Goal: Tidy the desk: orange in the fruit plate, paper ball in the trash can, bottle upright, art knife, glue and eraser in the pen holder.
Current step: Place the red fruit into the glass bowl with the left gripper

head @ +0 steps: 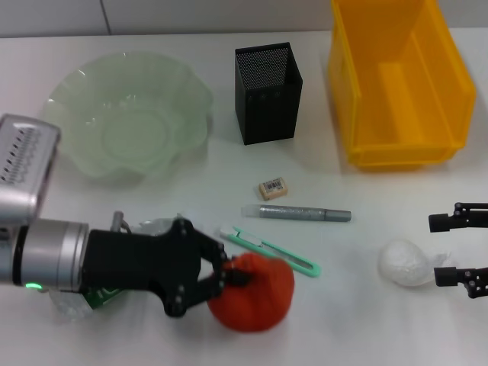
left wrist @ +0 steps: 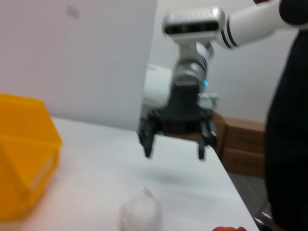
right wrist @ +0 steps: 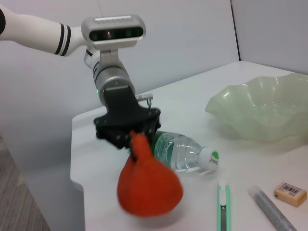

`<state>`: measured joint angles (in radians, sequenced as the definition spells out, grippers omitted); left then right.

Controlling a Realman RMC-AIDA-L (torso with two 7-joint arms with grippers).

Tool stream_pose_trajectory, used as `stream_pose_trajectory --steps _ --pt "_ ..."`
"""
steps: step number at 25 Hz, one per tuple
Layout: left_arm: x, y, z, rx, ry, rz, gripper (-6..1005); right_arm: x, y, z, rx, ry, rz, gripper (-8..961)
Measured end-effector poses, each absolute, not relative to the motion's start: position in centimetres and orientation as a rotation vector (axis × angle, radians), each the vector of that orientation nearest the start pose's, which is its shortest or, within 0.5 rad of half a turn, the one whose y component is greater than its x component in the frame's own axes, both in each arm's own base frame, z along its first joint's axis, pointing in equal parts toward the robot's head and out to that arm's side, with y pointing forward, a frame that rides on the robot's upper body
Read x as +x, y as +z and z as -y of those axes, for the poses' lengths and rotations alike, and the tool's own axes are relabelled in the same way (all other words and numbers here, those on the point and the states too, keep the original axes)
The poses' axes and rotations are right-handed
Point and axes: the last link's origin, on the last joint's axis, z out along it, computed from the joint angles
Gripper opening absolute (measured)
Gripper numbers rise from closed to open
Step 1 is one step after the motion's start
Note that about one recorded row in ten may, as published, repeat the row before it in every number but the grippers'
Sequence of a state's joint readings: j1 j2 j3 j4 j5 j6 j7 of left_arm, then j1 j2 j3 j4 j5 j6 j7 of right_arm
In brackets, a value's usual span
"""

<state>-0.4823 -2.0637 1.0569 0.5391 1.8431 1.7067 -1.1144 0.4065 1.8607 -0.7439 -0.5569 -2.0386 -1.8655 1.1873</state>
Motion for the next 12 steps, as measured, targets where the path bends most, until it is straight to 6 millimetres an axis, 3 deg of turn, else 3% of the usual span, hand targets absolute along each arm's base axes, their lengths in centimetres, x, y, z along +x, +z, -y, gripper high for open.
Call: stream_pose_trajectory --steps 12 --pt "-24.7 -2.9 -28.2 -2.874 -0.988 0.327 62 32.2 6.4 -26.3 -2.917 0.639 -0.503 825"
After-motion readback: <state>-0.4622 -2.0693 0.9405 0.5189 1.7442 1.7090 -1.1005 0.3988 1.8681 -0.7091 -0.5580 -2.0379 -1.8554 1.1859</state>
